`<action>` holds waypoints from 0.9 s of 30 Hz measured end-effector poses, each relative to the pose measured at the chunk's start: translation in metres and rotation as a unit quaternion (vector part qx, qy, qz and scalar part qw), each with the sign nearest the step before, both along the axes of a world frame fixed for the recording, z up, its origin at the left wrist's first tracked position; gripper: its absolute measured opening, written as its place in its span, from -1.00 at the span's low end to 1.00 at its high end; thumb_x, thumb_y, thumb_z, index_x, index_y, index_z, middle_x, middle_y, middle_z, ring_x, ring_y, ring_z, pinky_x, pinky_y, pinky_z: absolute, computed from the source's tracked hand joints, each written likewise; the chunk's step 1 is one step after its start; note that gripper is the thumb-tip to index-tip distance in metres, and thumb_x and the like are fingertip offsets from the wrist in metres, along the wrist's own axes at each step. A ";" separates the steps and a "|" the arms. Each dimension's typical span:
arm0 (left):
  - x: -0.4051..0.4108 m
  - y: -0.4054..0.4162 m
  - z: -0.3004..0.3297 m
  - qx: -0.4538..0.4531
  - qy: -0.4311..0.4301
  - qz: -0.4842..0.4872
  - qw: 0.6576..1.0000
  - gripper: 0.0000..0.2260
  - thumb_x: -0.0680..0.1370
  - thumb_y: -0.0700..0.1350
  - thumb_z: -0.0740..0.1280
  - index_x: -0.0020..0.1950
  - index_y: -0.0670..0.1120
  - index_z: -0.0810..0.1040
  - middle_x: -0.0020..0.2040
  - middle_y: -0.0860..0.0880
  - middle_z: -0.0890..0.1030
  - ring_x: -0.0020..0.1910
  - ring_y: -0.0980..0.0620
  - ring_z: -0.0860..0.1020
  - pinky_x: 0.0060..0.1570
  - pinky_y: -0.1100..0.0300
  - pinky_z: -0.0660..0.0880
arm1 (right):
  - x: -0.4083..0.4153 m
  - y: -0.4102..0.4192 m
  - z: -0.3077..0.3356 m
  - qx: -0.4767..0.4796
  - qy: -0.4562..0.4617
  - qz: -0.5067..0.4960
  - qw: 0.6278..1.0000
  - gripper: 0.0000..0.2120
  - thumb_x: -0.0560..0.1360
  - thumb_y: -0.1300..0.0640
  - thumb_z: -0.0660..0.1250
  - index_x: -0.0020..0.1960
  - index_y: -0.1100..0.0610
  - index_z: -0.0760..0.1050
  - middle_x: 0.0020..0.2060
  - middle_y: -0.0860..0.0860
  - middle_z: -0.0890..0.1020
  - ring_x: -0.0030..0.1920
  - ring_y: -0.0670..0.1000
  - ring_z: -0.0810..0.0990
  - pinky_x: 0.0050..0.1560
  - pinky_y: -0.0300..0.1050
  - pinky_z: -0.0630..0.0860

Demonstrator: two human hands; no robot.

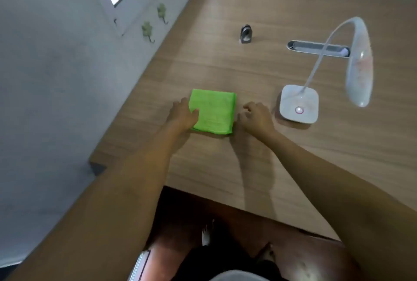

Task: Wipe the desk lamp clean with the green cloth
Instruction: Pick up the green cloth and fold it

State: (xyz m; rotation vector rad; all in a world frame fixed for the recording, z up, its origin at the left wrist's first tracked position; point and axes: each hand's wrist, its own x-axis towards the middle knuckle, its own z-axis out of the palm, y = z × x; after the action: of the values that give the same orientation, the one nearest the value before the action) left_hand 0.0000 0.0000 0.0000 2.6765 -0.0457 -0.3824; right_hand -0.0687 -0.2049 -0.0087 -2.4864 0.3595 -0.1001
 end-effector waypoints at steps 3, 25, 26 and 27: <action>0.004 0.000 0.002 -0.042 0.006 0.028 0.999 -0.50 0.50 0.02 0.29 0.34 -0.23 0.36 0.31 -0.25 0.49 0.28 -0.22 0.47 0.20 0.04 0.43 | 0.015 0.018 0.007 0.067 0.030 -0.042 0.996 -0.70 0.46 0.15 0.28 0.09 0.33 0.49 0.02 0.29 0.63 0.08 0.28 0.56 0.07 0.03 0.46; 0.015 -0.034 0.044 -0.349 0.222 0.163 0.896 -0.85 0.49 -0.19 0.35 0.04 -0.18 0.57 -0.05 -0.14 0.61 -0.26 0.02 0.58 -0.28 0.17 0.45 | 0.027 -0.014 0.037 0.428 0.077 -0.225 0.872 -0.83 0.41 0.25 0.26 -0.02 0.27 0.51 0.03 0.21 0.61 -0.02 0.17 0.62 -0.03 0.03 0.59; 0.014 -0.040 0.047 -0.357 0.230 0.154 0.892 -0.92 0.50 -0.23 0.34 -0.03 -0.20 0.55 -0.11 -0.14 0.61 -0.39 0.08 0.59 -0.25 0.16 0.46 | 0.022 -0.020 0.042 0.434 0.069 -0.225 0.870 -0.79 0.42 0.26 0.26 0.04 0.27 0.49 -0.01 0.19 0.62 -0.09 0.13 0.62 -0.12 -0.03 0.60; 0.012 -0.049 0.051 -0.364 0.242 0.143 0.888 -0.98 0.52 -0.26 0.32 -0.10 -0.20 0.53 -0.23 -0.12 0.62 -0.54 0.14 0.55 -0.24 0.16 0.46 | 0.015 -0.029 0.048 0.442 0.062 -0.226 0.866 -0.84 0.45 0.29 0.24 0.02 0.24 0.49 -0.11 0.15 0.61 -0.19 0.06 0.59 -0.24 -0.11 0.56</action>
State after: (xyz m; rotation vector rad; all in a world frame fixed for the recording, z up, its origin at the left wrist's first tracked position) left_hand 0.0115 -0.0489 0.0507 1.7578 0.2954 -0.7502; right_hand -0.0534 -0.2336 0.0392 -1.4677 0.8262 0.0350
